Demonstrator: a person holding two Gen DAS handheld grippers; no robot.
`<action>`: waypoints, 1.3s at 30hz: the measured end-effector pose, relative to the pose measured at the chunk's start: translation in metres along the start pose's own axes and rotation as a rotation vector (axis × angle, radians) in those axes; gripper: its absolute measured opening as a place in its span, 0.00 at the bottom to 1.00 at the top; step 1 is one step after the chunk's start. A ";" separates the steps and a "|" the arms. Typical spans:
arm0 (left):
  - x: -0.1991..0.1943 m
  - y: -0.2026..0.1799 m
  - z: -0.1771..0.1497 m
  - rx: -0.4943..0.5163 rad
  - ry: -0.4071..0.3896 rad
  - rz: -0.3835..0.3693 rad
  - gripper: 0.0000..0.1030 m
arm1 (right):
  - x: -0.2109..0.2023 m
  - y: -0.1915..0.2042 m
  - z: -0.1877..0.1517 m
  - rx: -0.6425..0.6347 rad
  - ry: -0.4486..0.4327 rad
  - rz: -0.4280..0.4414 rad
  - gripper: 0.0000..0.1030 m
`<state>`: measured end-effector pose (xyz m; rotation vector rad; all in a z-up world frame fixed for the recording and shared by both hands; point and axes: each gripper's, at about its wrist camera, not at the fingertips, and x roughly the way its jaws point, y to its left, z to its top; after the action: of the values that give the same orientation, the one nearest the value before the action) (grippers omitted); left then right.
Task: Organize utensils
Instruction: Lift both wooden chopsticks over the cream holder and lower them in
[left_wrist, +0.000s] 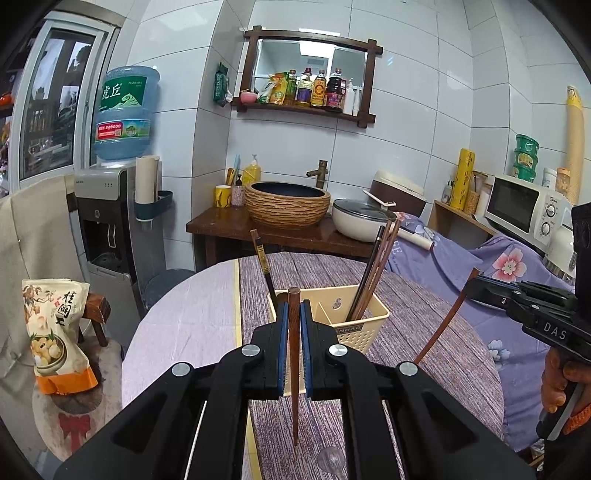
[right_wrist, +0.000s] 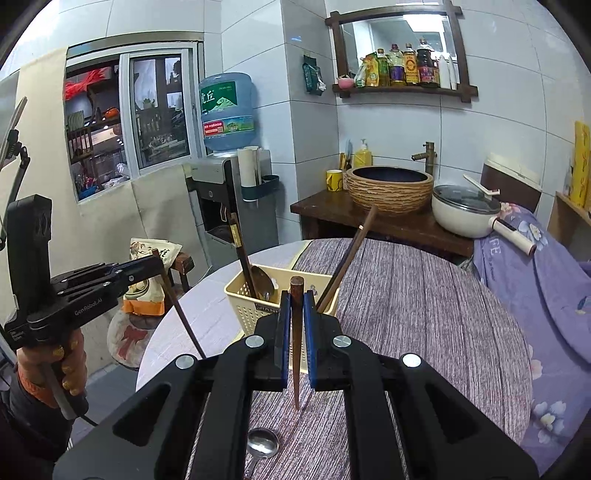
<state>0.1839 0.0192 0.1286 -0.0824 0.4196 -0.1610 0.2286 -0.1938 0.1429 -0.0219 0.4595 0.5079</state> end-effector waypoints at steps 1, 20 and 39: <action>0.001 -0.001 0.002 0.004 -0.002 0.000 0.07 | 0.001 0.000 0.003 -0.005 -0.001 -0.001 0.07; -0.030 -0.011 0.128 -0.029 -0.169 -0.080 0.07 | -0.027 0.002 0.133 0.001 -0.138 0.050 0.07; 0.076 0.002 0.078 -0.093 -0.031 0.037 0.07 | 0.074 -0.023 0.103 0.073 -0.052 -0.068 0.08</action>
<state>0.2852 0.0120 0.1692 -0.1678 0.3970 -0.1034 0.3401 -0.1654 0.2019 0.0456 0.4245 0.4241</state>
